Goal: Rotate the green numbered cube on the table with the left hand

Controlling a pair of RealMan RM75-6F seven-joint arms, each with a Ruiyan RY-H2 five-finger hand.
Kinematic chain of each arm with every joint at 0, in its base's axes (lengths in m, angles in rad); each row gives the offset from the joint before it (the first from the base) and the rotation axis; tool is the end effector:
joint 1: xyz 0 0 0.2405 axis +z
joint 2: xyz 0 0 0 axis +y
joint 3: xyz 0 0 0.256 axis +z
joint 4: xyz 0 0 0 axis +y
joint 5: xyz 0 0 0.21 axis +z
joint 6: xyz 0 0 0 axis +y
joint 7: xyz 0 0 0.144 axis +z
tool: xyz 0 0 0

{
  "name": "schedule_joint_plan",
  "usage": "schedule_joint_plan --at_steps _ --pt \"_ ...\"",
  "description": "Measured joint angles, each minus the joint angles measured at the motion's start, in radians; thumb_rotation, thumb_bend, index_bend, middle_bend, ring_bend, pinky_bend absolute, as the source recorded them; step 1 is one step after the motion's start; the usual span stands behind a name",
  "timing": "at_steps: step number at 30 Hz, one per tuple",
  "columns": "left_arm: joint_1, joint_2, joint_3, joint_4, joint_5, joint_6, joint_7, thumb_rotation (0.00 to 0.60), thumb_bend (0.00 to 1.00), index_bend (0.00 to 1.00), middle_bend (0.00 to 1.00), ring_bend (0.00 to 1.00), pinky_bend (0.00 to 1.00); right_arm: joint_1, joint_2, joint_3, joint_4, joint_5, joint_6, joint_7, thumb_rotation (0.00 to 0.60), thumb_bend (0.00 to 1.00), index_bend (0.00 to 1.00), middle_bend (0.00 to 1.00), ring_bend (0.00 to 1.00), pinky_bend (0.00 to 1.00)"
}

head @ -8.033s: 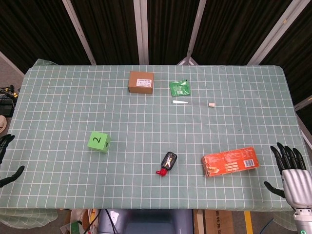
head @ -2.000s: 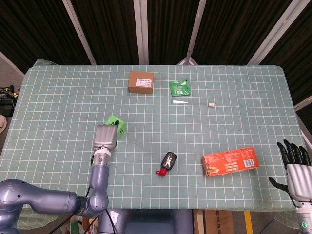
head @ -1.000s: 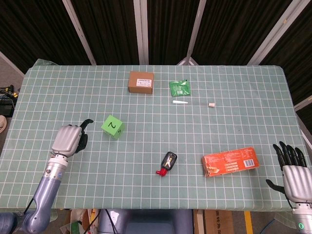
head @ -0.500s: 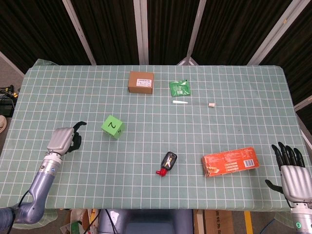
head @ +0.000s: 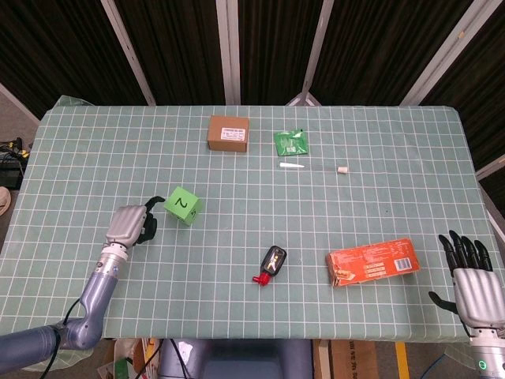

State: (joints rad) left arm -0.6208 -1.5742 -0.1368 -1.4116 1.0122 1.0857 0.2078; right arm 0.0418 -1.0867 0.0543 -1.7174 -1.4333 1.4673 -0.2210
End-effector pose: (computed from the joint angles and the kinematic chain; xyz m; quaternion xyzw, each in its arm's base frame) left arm -0.2144 0.3290 -0.0065 -0.6435 -0.4763 -0.3699 0.4714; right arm -0.3091 -0.1670 0.1611 0.6008 -0.3762 0.3150 0.6311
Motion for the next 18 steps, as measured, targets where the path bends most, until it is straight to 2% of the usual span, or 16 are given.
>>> schedule_joint_plan --at_steps 9,18 --pt "-0.003 -0.046 -0.003 -0.014 -0.004 0.006 0.074 0.6 0.77 0.22 0.76 0.57 0.5 -0.005 0.012 0.003 -0.001 -0.003 0.01 0.028 0.6 0.04 0.06 0.0 0.0 0.0" --pt "0.009 -0.054 0.007 -0.047 0.024 0.024 0.108 0.6 0.77 0.21 0.76 0.57 0.5 -0.01 0.025 0.002 -0.004 -0.011 0.017 0.056 0.6 0.04 0.06 0.0 0.0 0.0"
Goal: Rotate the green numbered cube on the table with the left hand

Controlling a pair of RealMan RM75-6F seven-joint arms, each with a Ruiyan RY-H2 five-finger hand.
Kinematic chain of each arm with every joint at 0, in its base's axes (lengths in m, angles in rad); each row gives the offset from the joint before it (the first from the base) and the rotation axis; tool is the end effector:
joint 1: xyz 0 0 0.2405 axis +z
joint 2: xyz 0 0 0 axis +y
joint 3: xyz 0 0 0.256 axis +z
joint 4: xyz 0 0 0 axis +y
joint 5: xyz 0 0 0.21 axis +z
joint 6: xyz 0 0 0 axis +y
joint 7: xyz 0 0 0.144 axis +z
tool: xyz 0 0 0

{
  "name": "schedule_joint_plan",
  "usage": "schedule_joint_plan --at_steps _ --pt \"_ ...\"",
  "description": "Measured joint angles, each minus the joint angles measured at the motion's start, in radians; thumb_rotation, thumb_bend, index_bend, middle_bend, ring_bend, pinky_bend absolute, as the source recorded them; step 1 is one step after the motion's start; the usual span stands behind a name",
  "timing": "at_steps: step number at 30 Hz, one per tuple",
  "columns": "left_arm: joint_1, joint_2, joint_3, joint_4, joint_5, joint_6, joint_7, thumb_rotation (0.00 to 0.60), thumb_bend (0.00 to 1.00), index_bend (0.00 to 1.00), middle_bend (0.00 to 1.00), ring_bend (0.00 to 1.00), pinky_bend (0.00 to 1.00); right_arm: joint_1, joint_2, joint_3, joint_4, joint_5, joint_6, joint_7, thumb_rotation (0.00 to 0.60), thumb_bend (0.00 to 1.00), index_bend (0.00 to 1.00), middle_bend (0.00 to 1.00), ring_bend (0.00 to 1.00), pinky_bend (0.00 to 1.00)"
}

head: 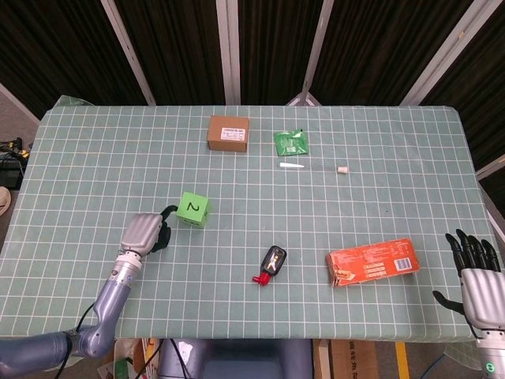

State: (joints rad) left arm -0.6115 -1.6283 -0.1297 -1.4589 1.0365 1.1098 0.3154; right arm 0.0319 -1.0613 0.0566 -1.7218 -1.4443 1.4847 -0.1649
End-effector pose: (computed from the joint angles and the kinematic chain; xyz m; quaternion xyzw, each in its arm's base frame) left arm -0.1931 0.3117 -0.0277 -0.6692 -0.4588 -0.3654 0.4563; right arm -0.3093 -0.1646 0.1708 0.5905 -0.3809 0.3310 0.6298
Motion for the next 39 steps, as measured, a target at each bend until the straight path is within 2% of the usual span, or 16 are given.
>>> schedule_joint_plan --at_steps 26,39 --pt "0.025 -0.021 0.006 -0.067 -0.024 0.022 0.124 0.6 0.77 0.2 0.76 0.57 0.5 -0.012 0.027 0.002 -0.015 0.008 0.009 0.028 0.6 0.04 0.06 0.0 0.0 0.0" --pt "0.034 -0.001 0.007 -0.11 -0.013 0.018 0.119 0.6 0.77 0.2 0.76 0.57 0.5 -0.013 0.031 0.006 -0.02 0.019 0.005 0.024 0.6 0.04 0.06 0.0 0.0 0.0"
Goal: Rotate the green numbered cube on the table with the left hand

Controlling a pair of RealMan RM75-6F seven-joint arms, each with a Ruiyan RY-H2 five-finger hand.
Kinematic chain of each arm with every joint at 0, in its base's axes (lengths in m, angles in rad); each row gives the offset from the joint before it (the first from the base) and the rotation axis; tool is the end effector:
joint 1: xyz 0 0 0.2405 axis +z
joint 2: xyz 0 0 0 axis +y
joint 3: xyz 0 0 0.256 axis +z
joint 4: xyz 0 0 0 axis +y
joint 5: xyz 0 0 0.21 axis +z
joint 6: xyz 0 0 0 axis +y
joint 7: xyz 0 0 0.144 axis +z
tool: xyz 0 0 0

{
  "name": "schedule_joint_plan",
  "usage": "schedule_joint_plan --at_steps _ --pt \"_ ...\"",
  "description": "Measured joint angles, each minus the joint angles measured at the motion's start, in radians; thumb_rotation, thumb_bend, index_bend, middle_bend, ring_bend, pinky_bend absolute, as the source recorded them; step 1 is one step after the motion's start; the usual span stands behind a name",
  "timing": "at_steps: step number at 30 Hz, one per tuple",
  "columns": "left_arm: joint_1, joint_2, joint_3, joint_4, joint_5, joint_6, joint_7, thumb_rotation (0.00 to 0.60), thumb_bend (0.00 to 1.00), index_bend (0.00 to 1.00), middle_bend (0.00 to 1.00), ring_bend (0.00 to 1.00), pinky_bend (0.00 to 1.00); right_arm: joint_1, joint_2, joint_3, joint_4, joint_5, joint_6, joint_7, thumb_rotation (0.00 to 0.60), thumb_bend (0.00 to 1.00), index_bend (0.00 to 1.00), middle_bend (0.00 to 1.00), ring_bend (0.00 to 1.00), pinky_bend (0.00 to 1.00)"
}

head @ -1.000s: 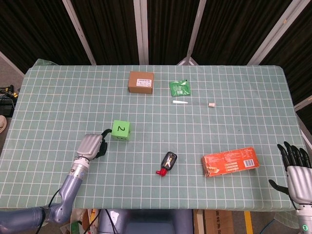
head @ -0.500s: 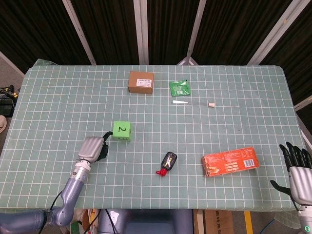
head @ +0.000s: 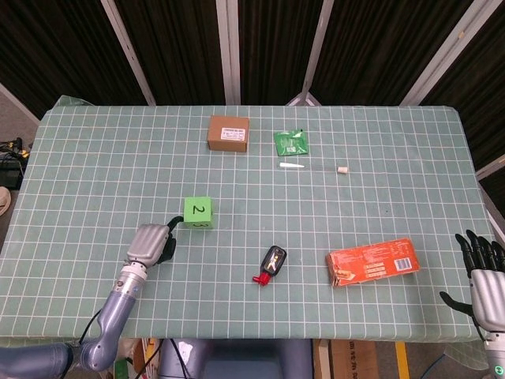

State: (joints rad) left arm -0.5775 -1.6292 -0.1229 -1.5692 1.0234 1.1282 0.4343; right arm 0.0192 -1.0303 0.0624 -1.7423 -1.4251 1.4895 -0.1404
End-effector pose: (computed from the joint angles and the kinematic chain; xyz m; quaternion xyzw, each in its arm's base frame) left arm -0.1802 0.2888 -0.0339 -0.6837 -0.4593 -0.3501 0.4462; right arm -0.3111 -0.1616 0.1809 0.5775 -0.3896 0.3312 0.6364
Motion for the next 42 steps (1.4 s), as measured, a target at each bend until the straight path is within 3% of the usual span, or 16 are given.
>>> schedule_joint_plan --at_steps 7,12,15,18,20,24,29,36,42 --pt "0.011 0.042 0.01 -0.044 0.01 0.01 0.013 0.6 0.77 0.2 0.76 0.57 0.5 0.0 0.001 0.0 -0.001 0.001 -0.002 -0.002 0.6 0.04 0.07 0.0 0.0 0.0" --pt "0.039 0.128 0.028 -0.142 0.023 0.06 0.049 0.6 0.75 0.21 0.73 0.55 0.5 0.0 0.004 -0.003 -0.003 -0.001 -0.005 -0.001 0.6 0.04 0.06 0.0 0.0 0.0" --pt "0.076 0.219 0.044 -0.239 0.047 0.102 0.04 0.6 0.7 0.26 0.62 0.47 0.46 -0.003 0.006 -0.002 -0.005 -0.004 0.002 0.002 0.6 0.04 0.06 0.0 0.0 0.0" --pt "0.135 0.328 0.075 -0.314 0.122 0.169 -0.019 0.6 0.57 0.27 0.41 0.32 0.36 -0.004 0.005 -0.005 -0.008 -0.015 0.007 0.003 0.6 0.04 0.06 0.0 0.0 0.0" --pt "0.179 0.382 0.101 -0.332 0.192 0.222 -0.073 0.6 0.5 0.27 0.33 0.23 0.28 -0.005 0.003 -0.008 -0.007 -0.025 0.011 -0.004 0.6 0.04 0.06 0.0 0.0 0.0" --pt "0.309 0.449 0.164 -0.304 0.346 0.386 -0.172 0.6 0.46 0.24 0.23 0.12 0.19 -0.007 0.001 -0.013 -0.005 -0.044 0.021 -0.011 0.6 0.04 0.07 0.0 0.0 0.0" --pt "0.429 0.478 0.201 -0.205 0.385 0.5 -0.271 0.6 0.41 0.2 0.13 0.05 0.13 -0.008 -0.006 -0.014 0.013 -0.076 0.04 0.004 0.6 0.05 0.06 0.0 0.0 0.0" --pt "0.483 0.499 0.188 -0.161 0.466 0.592 -0.451 0.6 0.36 0.17 0.11 0.01 0.09 -0.003 -0.024 -0.013 0.046 -0.121 0.061 0.025 0.6 0.04 0.07 0.0 0.0 0.0" --pt "0.533 0.495 0.141 -0.118 0.495 0.667 -0.493 0.6 0.37 0.16 0.11 0.01 0.09 0.0 -0.047 -0.013 0.075 -0.149 0.078 0.028 0.6 0.04 0.06 0.0 0.0 0.0"
